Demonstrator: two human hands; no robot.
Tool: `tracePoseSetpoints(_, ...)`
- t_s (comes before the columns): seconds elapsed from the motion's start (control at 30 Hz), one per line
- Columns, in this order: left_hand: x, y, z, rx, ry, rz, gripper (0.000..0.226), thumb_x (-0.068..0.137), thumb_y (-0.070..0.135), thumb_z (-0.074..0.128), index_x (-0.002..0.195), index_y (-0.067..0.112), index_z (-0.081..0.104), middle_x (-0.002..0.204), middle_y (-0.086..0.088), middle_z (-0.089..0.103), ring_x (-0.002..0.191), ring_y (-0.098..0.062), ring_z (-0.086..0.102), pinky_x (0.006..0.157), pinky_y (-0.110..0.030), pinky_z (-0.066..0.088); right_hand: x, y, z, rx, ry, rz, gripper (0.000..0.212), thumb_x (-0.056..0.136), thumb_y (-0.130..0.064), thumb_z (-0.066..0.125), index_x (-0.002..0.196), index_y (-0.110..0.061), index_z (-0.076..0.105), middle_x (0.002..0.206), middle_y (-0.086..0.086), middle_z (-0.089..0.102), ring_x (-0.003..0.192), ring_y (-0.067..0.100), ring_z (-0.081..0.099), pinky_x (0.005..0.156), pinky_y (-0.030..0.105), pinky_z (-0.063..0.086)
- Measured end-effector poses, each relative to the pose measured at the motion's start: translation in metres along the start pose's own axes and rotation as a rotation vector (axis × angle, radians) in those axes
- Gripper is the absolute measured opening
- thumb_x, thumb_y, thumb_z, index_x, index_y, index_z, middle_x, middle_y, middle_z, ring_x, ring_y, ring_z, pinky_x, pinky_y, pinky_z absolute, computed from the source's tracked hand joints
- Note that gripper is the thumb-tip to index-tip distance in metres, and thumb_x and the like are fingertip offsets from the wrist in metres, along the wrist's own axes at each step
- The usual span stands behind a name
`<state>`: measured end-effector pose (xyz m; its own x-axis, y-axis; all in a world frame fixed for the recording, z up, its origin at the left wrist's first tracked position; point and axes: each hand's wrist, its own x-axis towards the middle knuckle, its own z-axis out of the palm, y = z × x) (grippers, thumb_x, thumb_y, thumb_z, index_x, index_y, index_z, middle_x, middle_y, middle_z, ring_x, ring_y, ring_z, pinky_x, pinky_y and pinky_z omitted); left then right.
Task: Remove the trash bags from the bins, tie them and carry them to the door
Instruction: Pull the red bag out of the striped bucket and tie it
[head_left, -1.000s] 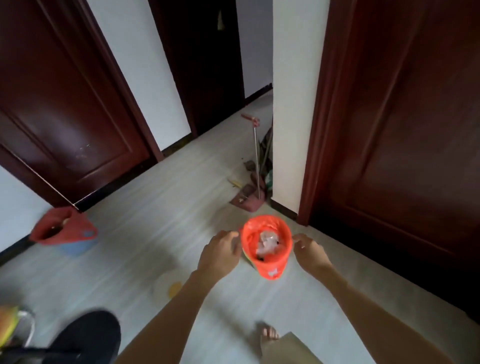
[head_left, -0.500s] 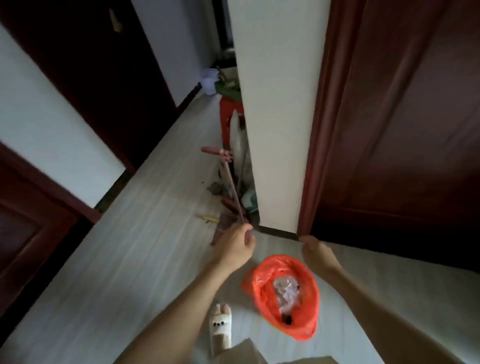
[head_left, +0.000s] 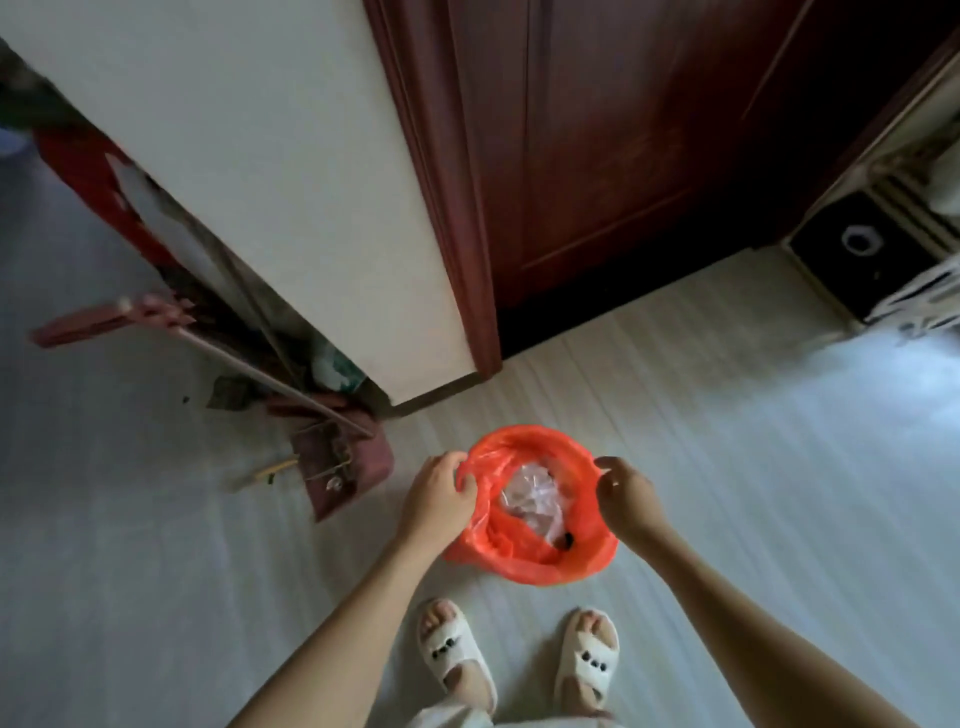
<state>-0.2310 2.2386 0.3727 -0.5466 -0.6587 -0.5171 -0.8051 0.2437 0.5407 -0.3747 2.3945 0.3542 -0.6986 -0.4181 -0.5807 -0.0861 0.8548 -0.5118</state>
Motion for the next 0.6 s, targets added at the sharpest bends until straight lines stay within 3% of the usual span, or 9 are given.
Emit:
tracePoseSetpoints(0.17,0.076,-0.080,0.107,0.076,0.070,0.016,0.044,0.085,0.009,0.055,0.128,0.000,0.046,0.128,-0.021,0.051,0.124,-0.031,0.043,0.103,-0.031,0.029,0.082,0.094,0.095,-0.058,0.135,-0.014,0.043,0.087,-0.004,0.044,0.130,-0.006,0.045,0.128,0.022,0.048,0.118,0.037,0.043,0.098,0.039,0.035)
tracePoseSetpoints(0.4,0.184,-0.149,0.204,0.182,0.294,0.048,0.062,0.093,0.034,0.044,0.146,0.012,0.018,0.152,-0.015,0.021,0.138,-0.032,0.024,0.108,-0.045,0.027,0.184,0.174,0.178,-0.113,0.348,-0.114,0.057,0.094,-0.026,0.041,0.143,-0.007,0.021,0.148,0.020,0.028,0.134,0.036,0.030,0.108,0.044,0.028)
tracePoseSetpoints(0.47,0.201,-0.152,0.212,0.159,0.326,0.056,0.058,0.095,0.037,0.037,0.145,0.011,0.021,0.150,-0.016,0.028,0.135,-0.032,0.031,0.106,-0.043,0.030,0.199,0.179,0.181,-0.088,0.357,-0.116,0.051,0.096,-0.032,0.035,0.141,-0.009,0.027,0.144,0.018,0.036,0.130,0.034,0.039,0.102,0.041,0.035)
tracePoseSetpoints(0.6,0.210,-0.159,0.219,0.165,0.483,0.122,0.038,0.097,0.026,0.038,0.129,0.007,0.049,0.128,-0.020,0.054,0.116,-0.036,0.051,0.092,-0.042,0.041,0.200,0.183,0.182,-0.172,0.461,-0.223,0.031,0.097,-0.026,0.035,0.121,-0.015,0.050,0.117,0.018,0.062,0.104,0.038,0.058,0.078,0.040,0.045)
